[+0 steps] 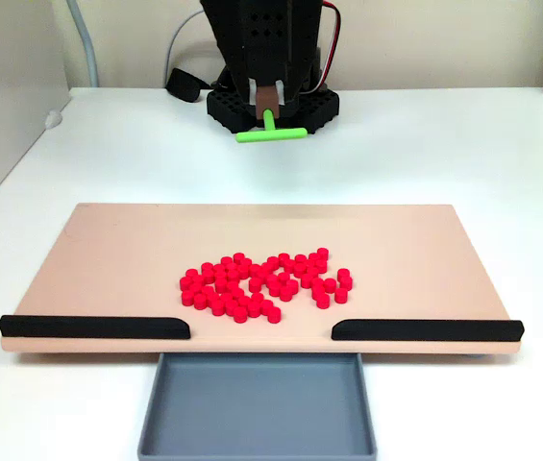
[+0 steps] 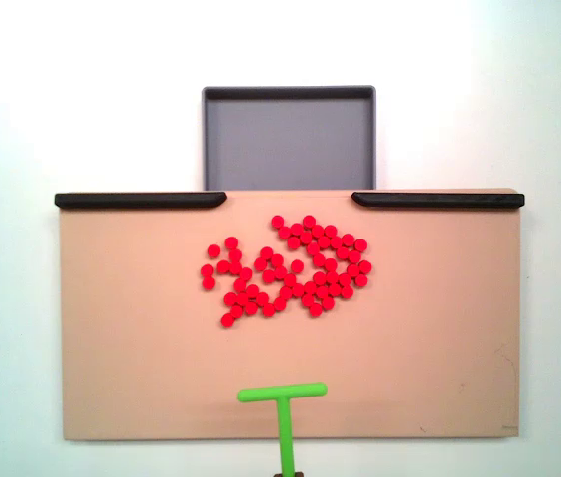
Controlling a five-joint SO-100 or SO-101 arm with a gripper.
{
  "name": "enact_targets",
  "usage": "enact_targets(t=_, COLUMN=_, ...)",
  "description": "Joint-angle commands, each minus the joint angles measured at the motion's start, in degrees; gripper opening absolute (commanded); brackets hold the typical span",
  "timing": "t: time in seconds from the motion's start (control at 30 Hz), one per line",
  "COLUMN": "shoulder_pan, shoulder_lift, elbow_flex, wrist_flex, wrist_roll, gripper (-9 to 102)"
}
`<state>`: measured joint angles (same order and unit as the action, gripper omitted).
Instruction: Push granules from right to the grey container
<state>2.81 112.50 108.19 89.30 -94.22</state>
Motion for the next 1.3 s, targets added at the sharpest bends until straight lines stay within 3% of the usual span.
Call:
enact_targets(t=0.0, shoulder_pan=0.6, shoulder_lift=-0.1, elbow_flex=-0.3, wrist_flex=0.0, wrist_roll=-0.4, gripper=0)
enact_targets(t=0.83, shoulder_pan=0.0, shoulder_lift=-3.0, elbow_flex=-0.3, wrist_flex=-0.7, wrist_roll=2.5, gripper=0)
enact_targets(t=1.27, shoulder_pan=1.9, shoulder_lift=-4.1, elbow_flex=-0.3, wrist_flex=-0.7, wrist_roll=-2.1, gripper=0)
